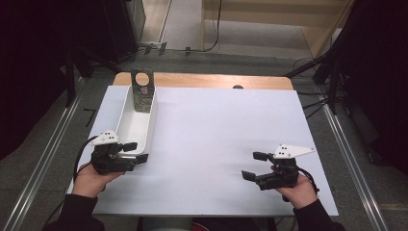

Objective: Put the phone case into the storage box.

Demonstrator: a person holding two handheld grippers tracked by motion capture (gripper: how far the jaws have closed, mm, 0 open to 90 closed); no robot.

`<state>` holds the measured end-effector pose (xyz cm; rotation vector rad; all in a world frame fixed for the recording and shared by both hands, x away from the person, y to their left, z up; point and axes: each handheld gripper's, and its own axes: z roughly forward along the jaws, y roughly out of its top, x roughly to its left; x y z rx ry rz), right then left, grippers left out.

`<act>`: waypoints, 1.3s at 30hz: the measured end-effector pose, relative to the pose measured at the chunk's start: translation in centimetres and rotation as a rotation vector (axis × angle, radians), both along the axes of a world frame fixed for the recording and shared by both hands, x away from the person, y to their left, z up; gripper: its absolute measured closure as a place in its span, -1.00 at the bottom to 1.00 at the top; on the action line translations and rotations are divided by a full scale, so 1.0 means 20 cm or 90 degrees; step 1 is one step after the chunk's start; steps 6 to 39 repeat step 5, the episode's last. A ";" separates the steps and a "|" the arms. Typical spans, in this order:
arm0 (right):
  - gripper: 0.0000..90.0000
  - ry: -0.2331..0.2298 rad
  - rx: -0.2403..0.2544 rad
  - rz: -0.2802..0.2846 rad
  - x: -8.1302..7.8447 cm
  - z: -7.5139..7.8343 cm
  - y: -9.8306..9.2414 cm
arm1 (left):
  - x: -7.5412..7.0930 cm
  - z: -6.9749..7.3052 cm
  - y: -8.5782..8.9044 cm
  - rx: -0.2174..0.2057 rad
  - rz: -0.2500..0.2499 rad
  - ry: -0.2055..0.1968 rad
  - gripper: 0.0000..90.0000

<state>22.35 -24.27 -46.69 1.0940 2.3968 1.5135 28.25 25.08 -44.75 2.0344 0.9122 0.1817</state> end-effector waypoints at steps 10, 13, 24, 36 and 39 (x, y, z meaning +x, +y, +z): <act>-0.75 0.000 0.000 0.001 0.00 0.00 0.00 | 0.00 0.00 0.00 -0.003 0.004 -0.001 -0.31; -0.75 0.000 0.000 0.001 0.00 0.00 0.00 | 0.00 0.00 0.00 -0.003 0.004 -0.001 -0.31; -0.75 0.000 0.000 0.001 0.00 0.00 0.00 | 0.00 0.00 0.00 -0.003 0.004 -0.001 -0.31; -0.75 0.000 0.000 0.001 0.00 0.00 0.00 | 0.00 0.00 0.00 -0.003 0.004 -0.001 -0.31; -0.75 0.000 0.000 0.001 0.00 0.00 0.00 | 0.00 0.00 0.00 -0.003 0.004 -0.001 -0.31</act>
